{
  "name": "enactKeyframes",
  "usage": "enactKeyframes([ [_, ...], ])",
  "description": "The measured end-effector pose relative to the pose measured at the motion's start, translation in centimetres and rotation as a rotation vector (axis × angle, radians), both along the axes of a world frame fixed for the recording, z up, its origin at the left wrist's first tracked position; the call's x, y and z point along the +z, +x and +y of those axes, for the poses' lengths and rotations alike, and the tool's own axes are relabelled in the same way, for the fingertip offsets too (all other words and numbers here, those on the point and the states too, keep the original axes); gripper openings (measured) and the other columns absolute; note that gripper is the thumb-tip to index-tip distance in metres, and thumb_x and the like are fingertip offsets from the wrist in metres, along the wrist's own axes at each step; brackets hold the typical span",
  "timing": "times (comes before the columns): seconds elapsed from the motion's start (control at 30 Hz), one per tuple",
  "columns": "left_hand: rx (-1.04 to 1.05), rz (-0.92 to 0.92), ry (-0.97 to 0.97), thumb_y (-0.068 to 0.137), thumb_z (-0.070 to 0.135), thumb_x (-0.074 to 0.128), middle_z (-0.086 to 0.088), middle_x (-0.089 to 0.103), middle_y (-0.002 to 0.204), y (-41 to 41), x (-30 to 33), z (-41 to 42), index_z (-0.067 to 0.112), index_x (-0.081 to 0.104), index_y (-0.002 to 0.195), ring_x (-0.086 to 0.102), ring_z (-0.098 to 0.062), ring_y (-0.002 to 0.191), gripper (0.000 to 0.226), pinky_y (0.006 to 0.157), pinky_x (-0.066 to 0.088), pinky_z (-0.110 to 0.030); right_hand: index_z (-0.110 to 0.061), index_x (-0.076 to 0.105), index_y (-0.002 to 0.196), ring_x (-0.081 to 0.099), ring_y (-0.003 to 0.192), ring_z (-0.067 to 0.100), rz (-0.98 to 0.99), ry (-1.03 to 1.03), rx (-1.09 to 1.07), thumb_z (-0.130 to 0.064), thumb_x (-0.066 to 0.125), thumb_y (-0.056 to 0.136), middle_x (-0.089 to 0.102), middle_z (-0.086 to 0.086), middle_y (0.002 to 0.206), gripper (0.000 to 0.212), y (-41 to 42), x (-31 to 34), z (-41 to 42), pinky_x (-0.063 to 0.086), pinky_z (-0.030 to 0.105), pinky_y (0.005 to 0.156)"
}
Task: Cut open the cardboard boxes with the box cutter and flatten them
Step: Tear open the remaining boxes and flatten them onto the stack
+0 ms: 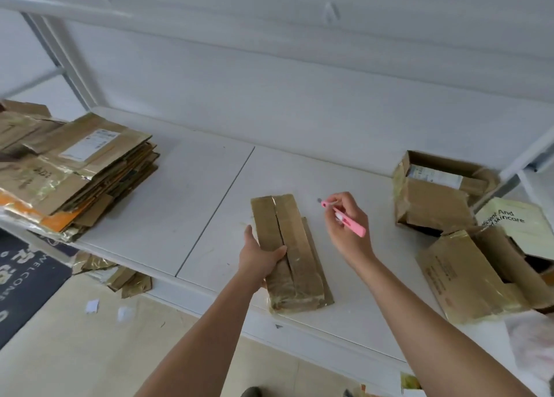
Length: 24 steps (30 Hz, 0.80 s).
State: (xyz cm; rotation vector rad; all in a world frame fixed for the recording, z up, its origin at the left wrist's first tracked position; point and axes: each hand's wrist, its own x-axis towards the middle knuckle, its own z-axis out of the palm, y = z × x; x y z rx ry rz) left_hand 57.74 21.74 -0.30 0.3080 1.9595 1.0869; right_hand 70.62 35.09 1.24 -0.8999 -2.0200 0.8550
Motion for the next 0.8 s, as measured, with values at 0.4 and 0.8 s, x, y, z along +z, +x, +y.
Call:
enactKeyframes([
  [0.4,-0.279,0.428,0.053,0.100,0.043,0.049,-0.006,0.067,0.109,0.2,-2.3,-0.7,0.042,0.003,0.154,0.064,-0.025,0.098,0.072,0.085,0.048,-0.034,0.003,0.059,0.094,0.069,0.088,0.013,0.151,-0.224,0.061,-0.002,0.060,0.095,0.071,0.008,0.099,0.005,-7.7,-3.2,-1.8,0.056,0.027,0.074],
  [0.8,-0.203,0.493,0.093,0.107,0.037,0.020,-0.009,0.067,0.085,0.4,-3.5,-1.1,0.048,0.011,0.152,0.062,-0.025,0.076,0.048,0.074,0.051,-0.038,-0.001,0.059,0.091,0.067,0.097,0.014,0.067,-0.131,0.150,0.000,0.058,0.094,0.070,0.008,0.102,0.003,-8.0,-3.6,-1.8,0.053,0.020,0.081],
])
